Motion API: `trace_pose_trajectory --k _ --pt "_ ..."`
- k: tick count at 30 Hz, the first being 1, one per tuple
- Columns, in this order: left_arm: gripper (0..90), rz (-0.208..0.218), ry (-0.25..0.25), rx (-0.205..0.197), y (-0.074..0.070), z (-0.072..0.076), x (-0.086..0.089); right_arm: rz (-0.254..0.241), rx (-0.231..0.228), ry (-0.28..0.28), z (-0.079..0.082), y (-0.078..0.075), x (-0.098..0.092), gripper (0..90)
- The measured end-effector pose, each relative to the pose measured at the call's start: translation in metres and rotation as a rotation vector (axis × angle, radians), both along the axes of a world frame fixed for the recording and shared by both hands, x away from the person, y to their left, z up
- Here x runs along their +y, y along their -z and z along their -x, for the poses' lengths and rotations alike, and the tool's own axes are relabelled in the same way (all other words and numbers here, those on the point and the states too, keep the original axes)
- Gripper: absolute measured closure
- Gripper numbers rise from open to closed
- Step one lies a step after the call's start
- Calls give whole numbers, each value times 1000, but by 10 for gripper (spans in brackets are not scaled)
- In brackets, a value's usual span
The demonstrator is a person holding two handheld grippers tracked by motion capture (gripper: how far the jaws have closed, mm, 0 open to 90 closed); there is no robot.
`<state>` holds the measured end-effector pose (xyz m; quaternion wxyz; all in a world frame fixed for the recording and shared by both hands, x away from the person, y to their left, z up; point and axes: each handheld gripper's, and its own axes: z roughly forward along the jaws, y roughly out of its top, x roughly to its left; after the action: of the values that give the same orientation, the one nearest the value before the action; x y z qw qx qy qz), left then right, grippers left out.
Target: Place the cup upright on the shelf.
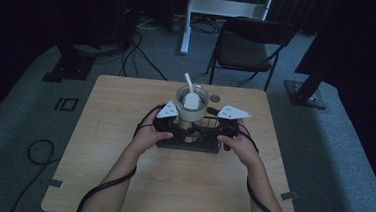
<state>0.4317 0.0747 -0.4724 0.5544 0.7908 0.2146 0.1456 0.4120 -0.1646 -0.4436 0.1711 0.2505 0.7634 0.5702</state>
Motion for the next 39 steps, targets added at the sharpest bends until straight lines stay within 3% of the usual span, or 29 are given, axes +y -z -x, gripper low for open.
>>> trace_pose_trajectory --k 3,9,12,13,14,18,23,31,39 --pt "104 -8 -7 -14 0 1 -2 -40 -1 38 4 1 -13 91" --pt "102 -5 -32 1 -2 4 -3 -104 -12 96 15 -3 -39 91" --pt "53 73 -58 -2 -8 6 0 -110 -23 109 22 -5 -49 91" --pt "29 87 -62 1 -11 6 2 -118 -22 113 24 -4 -52 91" --pt "25 65 -64 -14 -14 7 3 -119 -19 111 26 -4 -54 91" --pt "24 87 -81 -9 -18 13 12 -100 -20 124 34 1 -62 91" --pt "20 72 -107 -12 -17 19 22 -84 -20 137 45 7 -68 91" --pt "21 87 -128 -8 -17 30 41 -53 -14 163 57 12 -78 91" --pt "21 108 -161 -3 -13 46 70 -14 -10 222 67 24 -91 91"
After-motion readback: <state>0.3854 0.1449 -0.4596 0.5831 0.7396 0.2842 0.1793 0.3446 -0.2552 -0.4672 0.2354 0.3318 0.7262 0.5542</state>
